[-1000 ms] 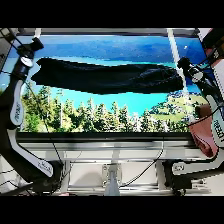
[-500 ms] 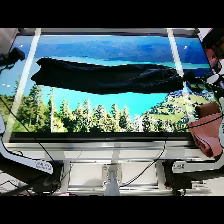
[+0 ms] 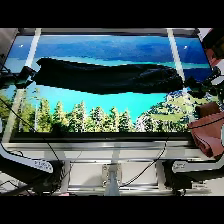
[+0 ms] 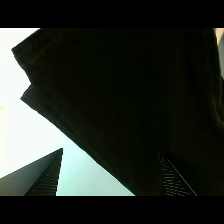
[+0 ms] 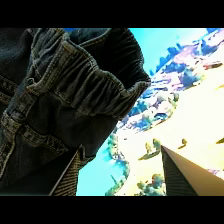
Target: Fold the clothes and pants, and hang the long-sleeved shirts on hangers.
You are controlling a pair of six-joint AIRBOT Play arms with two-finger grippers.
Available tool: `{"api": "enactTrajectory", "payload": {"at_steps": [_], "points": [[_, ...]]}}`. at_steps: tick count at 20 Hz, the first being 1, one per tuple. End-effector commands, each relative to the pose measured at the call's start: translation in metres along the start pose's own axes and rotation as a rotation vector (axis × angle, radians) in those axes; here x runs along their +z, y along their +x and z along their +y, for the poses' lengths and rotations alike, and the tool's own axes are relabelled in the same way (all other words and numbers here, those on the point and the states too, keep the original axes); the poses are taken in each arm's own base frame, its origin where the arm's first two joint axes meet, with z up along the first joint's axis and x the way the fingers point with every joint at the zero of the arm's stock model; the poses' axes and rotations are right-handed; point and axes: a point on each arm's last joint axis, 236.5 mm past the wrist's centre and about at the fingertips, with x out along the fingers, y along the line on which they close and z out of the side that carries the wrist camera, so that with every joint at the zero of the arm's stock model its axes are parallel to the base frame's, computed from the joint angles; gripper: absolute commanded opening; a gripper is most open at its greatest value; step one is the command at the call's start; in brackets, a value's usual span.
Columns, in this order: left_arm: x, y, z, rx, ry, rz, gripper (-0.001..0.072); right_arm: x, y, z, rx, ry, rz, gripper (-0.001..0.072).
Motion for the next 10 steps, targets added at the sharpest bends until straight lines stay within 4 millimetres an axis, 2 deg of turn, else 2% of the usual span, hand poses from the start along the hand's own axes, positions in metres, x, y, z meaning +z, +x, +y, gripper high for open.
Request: {"api": "enactTrajectory", "payload": {"at_steps": [1,3,6,7,10], "points": [[-0.021,0.03,-0.008,-0.04,-0.072,0.028,0.0706,0.004,0.0,0.0,0.003,0.0,-0.015,0.056],[-0.02,0.049,-0.016,-0.074,-0.133,0.0,0.0704,0.004,0.0,0.0,0.003,0.0,-0.016,0.056],[-0.027,0.068,-0.015,-0.064,-0.205,0.0,0.068,0.006,0.0,0.0,0.004,0.0,-0.023,0.056],[-0.03,0.07,-0.016,-0.064,-0.205,0.007,0.0634,0.007,0.0,0.001,0.004,0.0,-0.027,0.056],[-0.022,0.061,-0.022,-0.072,-0.187,-0.012,0.0622,0.007,0.0,0.001,0.004,0.0,-0.028,0.056]]}}
